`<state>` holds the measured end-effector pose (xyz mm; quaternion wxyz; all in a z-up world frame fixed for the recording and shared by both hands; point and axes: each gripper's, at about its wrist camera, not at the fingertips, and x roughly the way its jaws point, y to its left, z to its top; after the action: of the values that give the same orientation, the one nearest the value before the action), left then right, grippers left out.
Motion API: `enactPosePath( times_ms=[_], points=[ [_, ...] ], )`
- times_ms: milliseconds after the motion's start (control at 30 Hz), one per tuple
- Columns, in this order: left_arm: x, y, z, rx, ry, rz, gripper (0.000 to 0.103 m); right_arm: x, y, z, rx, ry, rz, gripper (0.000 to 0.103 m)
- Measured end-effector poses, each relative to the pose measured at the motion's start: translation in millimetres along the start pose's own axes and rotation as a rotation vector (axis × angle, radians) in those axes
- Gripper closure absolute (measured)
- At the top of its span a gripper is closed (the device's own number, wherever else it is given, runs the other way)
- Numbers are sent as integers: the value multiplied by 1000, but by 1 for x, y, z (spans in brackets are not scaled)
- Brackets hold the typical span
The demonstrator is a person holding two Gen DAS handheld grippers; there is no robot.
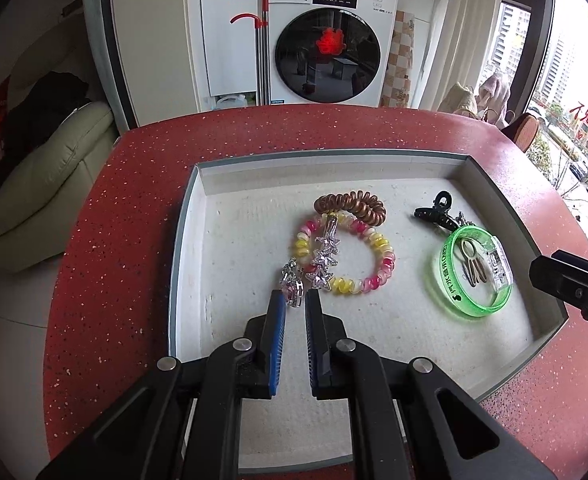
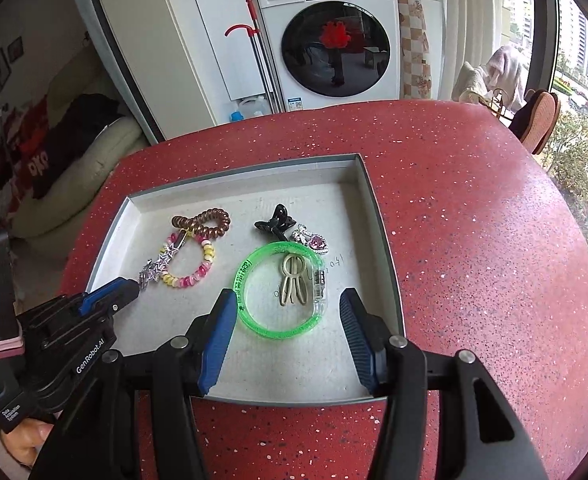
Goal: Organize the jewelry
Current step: 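Carry the heart charm and green bangle into the tray and open both tools, then withdraw both tools toward the braided bracelet and yellow flower hair tie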
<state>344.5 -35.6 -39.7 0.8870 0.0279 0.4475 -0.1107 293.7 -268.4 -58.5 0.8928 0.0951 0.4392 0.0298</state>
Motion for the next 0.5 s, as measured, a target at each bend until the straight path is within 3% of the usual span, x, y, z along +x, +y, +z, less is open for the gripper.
enactPosePath(
  times_ms=[33, 67, 100, 133, 367, 500],
  points=[
    [-1, 0, 1, 0, -2, -1, 62, 0, -1, 0, 5, 1, 3, 46],
    [-2, -1, 1, -4, -3, 1, 8, -1, -3, -1, 10, 1, 6, 46],
    [-6, 0, 2, -16, -18, 11, 0, -2, -4, -1, 13, 0, 8, 46],
    [-11, 1, 2, -20, -50, 12, 0, -3, -4, -2, 14, -1, 8, 46],
    [-28, -2, 5, -14, -74, 8, 0, -9, -5, -6, 21, -9, 25, 45],
    [-40, 0, 1, -17, -85, 11, 0, -17, -3, -10, 28, -28, 65, 20]
  ],
)
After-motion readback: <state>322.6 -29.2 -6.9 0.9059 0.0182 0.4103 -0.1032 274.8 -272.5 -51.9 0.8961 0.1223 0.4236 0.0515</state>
